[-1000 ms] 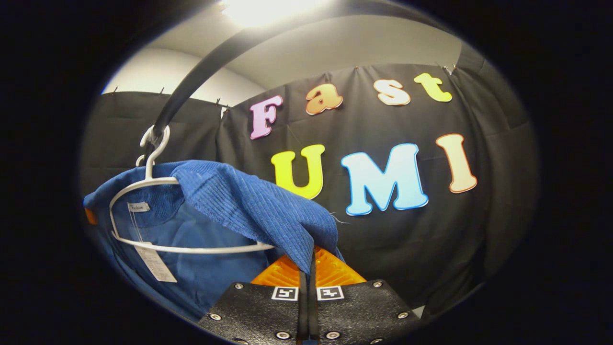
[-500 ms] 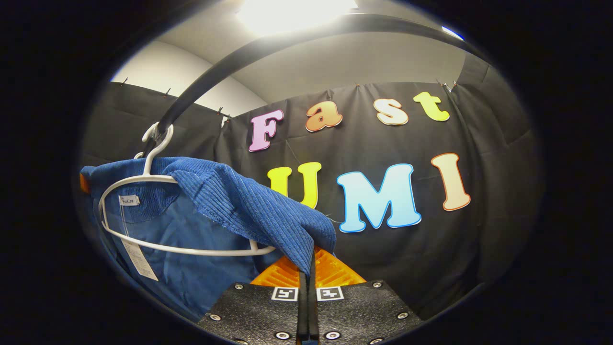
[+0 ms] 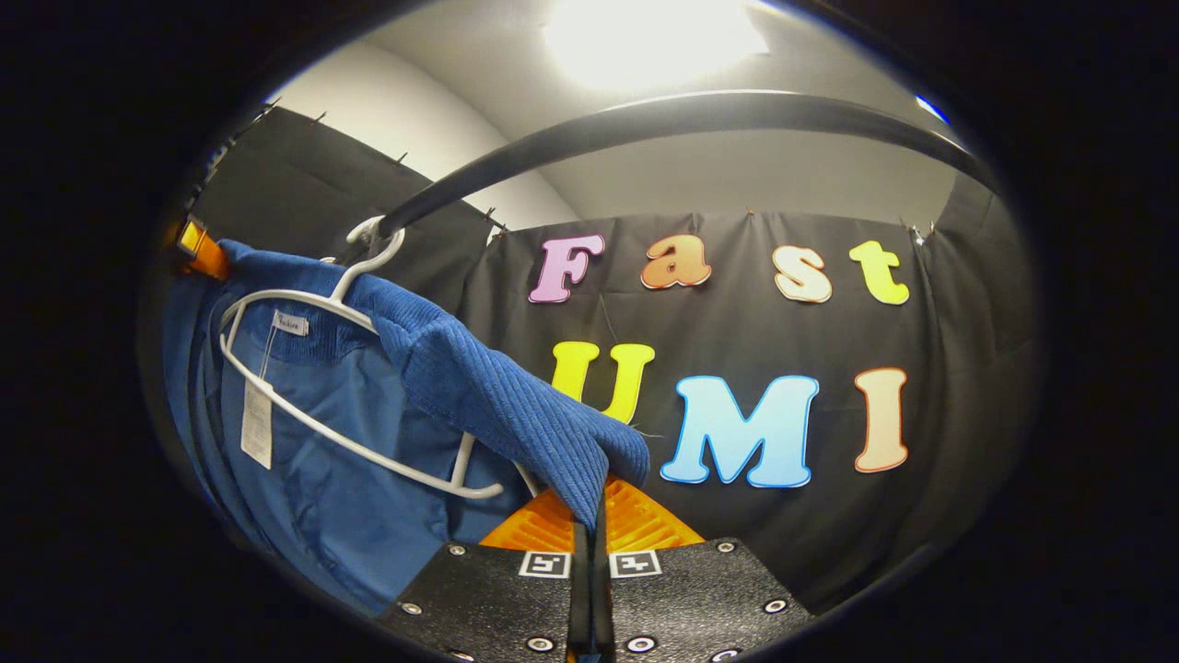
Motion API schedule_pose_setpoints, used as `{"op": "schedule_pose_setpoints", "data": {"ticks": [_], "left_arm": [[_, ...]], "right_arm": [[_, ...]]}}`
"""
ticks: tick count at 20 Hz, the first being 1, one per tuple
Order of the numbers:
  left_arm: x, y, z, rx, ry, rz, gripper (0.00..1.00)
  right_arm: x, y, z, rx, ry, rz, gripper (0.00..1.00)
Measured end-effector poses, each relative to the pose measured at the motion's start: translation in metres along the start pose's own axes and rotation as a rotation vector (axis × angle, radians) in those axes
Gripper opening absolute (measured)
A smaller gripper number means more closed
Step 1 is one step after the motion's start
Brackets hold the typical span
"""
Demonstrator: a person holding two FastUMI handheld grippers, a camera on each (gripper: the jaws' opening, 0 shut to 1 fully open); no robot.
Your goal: Grasp the clothes on the hanger with both hands and then place them into the laundry hamper below.
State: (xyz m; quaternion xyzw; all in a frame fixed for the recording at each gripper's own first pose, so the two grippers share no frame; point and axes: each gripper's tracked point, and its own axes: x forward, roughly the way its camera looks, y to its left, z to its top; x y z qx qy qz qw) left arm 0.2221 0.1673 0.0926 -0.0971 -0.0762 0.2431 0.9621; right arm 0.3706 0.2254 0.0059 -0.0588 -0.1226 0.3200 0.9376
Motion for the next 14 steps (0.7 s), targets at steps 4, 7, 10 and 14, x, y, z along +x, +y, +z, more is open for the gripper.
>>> {"op": "schedule_pose_setpoints", "data": {"ticks": [4,7,10,14], "left_arm": [[0.009,0.014,0.017,0.06,0.002,-0.019,0.01],[0.019,0.022,0.009,0.071,0.033,-0.056,0.0],[0.02,0.029,0.007,0.09,0.07,-0.116,0.01],[0.031,0.04,-0.001,0.143,0.097,-0.125,0.0]], "right_arm": [[-0.001,0.011,0.006,-0.003,-0.012,0.021,0.01],[-0.005,0.022,0.014,-0.008,-0.017,0.017,0.01],[-0.006,0.028,0.016,0.028,-0.001,0.028,0.01],[-0.004,0.032,0.02,-0.012,-0.013,0.031,0.01]]}}
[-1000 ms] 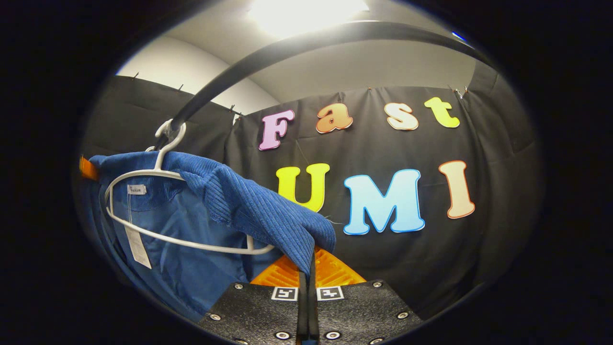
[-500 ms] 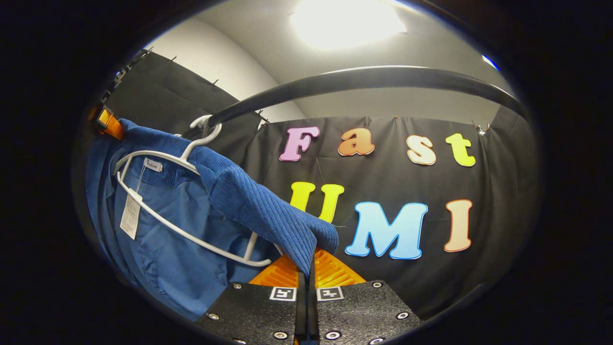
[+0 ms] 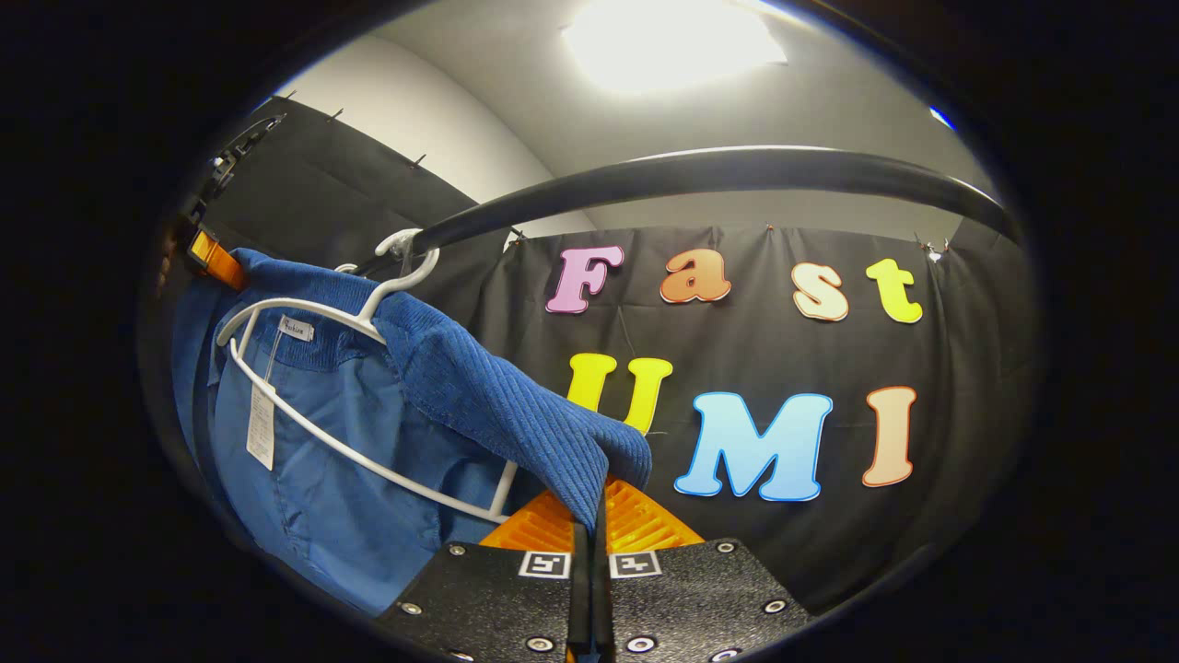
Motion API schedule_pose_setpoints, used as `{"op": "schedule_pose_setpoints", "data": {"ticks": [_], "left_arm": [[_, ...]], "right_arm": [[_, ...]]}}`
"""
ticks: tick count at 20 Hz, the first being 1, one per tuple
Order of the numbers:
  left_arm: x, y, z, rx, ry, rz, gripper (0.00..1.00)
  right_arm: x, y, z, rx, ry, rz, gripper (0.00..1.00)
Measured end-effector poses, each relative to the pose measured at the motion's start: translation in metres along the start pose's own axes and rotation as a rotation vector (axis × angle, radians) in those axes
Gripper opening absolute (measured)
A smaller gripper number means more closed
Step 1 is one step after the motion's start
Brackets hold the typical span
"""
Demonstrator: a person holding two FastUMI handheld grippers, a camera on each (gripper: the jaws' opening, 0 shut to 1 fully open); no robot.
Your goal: Grasp the clothes on the hanger with both hands and then place them into the laundry hamper below.
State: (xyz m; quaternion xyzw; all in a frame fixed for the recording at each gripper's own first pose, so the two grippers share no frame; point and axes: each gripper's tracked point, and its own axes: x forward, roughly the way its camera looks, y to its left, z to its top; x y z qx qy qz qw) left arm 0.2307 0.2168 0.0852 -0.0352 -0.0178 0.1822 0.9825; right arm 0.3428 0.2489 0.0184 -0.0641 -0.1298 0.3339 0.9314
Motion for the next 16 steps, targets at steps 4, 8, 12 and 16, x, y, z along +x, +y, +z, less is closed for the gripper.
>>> {"op": "schedule_pose_setpoints", "data": {"ticks": [4,8,12,16], "left_arm": [[0.012,0.0,-0.035,0.039,0.055,-0.019,0.01],[0.012,-0.012,-0.055,-0.014,0.023,-0.105,0.01],[0.031,-0.025,-0.082,-0.023,0.007,-0.148,0.01],[0.046,-0.03,-0.106,-0.093,0.008,-0.173,0.01]], "right_arm": [[-0.001,0.002,-0.005,0.012,0.024,-0.014,0.01],[0.002,-0.011,-0.011,0.013,0.042,-0.055,0.01],[0.012,-0.023,-0.012,-0.007,0.033,-0.087,0.01],[0.01,-0.026,-0.01,-0.021,0.021,-0.112,0.01]]}}
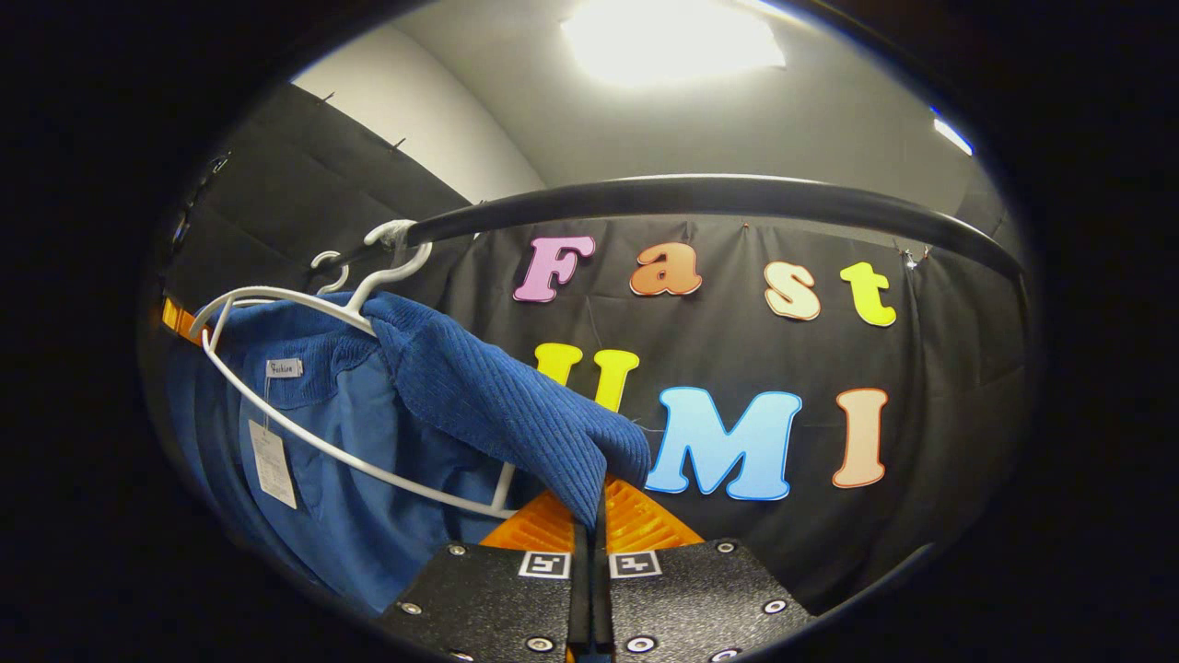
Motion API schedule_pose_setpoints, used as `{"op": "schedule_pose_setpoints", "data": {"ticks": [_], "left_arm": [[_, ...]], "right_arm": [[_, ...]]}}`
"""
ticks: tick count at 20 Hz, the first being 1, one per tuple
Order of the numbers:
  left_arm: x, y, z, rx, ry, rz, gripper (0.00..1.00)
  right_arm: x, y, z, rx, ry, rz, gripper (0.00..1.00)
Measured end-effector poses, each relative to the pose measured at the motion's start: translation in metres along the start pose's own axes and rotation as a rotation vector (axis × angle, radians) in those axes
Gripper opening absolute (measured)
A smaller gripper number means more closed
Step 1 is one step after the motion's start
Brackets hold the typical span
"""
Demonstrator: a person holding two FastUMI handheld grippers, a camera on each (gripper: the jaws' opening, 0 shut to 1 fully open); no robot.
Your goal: Grasp the clothes on the hanger with both hands and then place them into the laundry hamper below.
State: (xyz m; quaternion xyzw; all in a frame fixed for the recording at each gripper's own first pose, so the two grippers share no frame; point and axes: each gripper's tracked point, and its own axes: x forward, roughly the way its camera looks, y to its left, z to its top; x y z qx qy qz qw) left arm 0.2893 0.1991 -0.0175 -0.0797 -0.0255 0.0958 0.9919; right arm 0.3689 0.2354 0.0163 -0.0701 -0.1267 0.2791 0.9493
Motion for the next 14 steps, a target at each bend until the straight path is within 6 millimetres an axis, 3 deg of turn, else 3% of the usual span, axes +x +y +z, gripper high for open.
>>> {"op": "schedule_pose_setpoints", "data": {"ticks": [7,10,14], "left_arm": [[0.007,-0.032,-0.06,-0.05,0.028,-0.036,0.01],[0.011,-0.053,-0.069,-0.072,0.03,-0.045,0.01],[0.017,-0.078,-0.078,-0.043,0.051,-0.055,0.01]], "right_arm": [[0.011,-0.027,-0.006,0.005,0.0,-0.098,0.01],[0.018,-0.051,-0.019,0.008,0.025,-0.169,0.01],[0.009,-0.053,-0.033,-0.048,0.054,-0.194,0.01]]}}
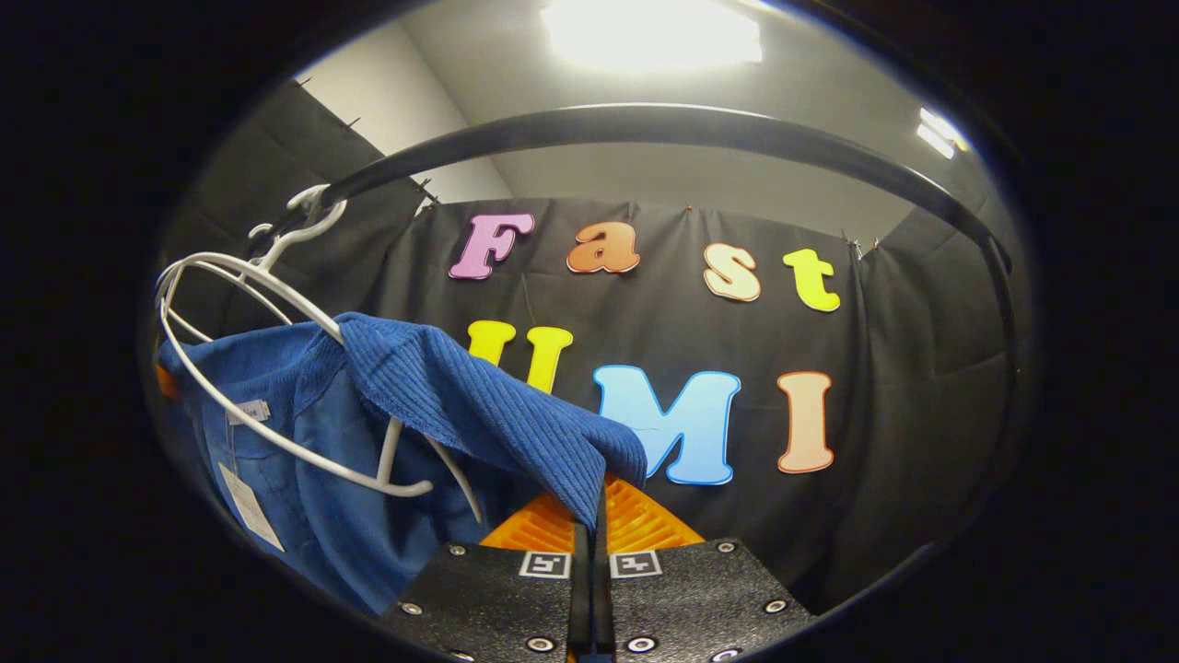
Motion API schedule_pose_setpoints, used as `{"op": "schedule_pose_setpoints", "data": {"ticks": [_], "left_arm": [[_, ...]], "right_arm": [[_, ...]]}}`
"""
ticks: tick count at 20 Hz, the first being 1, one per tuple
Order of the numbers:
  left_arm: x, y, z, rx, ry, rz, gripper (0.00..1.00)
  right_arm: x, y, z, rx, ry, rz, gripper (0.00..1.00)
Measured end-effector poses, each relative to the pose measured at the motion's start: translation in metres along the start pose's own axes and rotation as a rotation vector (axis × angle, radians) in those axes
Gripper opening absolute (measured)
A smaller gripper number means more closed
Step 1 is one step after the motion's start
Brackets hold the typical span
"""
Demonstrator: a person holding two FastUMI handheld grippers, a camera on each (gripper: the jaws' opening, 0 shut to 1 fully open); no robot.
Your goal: Grasp the clothes on the hanger with both hands and then place them into the laundry hamper below.
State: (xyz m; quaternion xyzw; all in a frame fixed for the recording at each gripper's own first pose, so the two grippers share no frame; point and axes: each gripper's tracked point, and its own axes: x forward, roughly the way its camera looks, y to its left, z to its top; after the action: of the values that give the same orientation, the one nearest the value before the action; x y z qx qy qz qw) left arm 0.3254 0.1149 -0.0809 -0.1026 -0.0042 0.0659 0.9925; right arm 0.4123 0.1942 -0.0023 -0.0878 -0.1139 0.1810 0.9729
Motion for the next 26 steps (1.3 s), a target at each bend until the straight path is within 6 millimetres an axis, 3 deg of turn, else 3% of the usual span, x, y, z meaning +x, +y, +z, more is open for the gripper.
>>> {"op": "schedule_pose_setpoints", "data": {"ticks": [4,6,8,10,12,15,18,19,20,23,26], "left_arm": [[0.015,-0.017,-0.013,-0.005,0.029,-0.006,0.02],[0.018,-0.039,-0.014,0.005,0.027,-0.041,0.07],[0.023,-0.057,-0.016,0.016,0.028,-0.079,0.02],[0.026,-0.071,-0.023,-0.005,0.037,-0.11,0.01],[0.029,-0.076,-0.034,-0.015,0.063,-0.105,0.07],[0.031,-0.078,-0.045,0.001,0.091,-0.085,0.02],[0.029,-0.077,-0.048,0.043,0.1,-0.063,0.02],[0.029,-0.078,-0.05,0.049,0.106,-0.063,0.06],[0.03,-0.079,-0.053,0.052,0.118,-0.063,0.02],[0.028,-0.079,-0.063,0.058,0.152,-0.059,0.02],[0.006,-0.076,-0.07,0.052,0.166,-0.047,0.02]], "right_arm": [[0.001,0.002,-0.024,-0.188,0.041,-0.04,0.01],[0.008,-0.008,-0.029,-0.156,0.053,-0.061,0.01],[0.007,-0.025,-0.034,-0.106,0.07,-0.101,0.01],[0.002,-0.02,-0.052,-0.125,0.112,-0.086,0.01],[-0.009,-0.01,-0.069,-0.139,0.149,-0.054,0.01],[-0.027,0.004,-0.084,-0.139,0.178,-0.013,0.01],[-0.041,0.01,-0.098,-0.104,0.21,0.009,0.01],[-0.044,0.012,-0.104,-0.081,0.23,0.016,0.01],[-0.048,0.012,-0.11,-0.068,0.251,0.015,0.01],[-0.061,0.014,-0.125,-0.042,0.303,0.016,0.01],[-0.077,0.011,-0.134,-0.034,0.336,0.008,0.01]]}}
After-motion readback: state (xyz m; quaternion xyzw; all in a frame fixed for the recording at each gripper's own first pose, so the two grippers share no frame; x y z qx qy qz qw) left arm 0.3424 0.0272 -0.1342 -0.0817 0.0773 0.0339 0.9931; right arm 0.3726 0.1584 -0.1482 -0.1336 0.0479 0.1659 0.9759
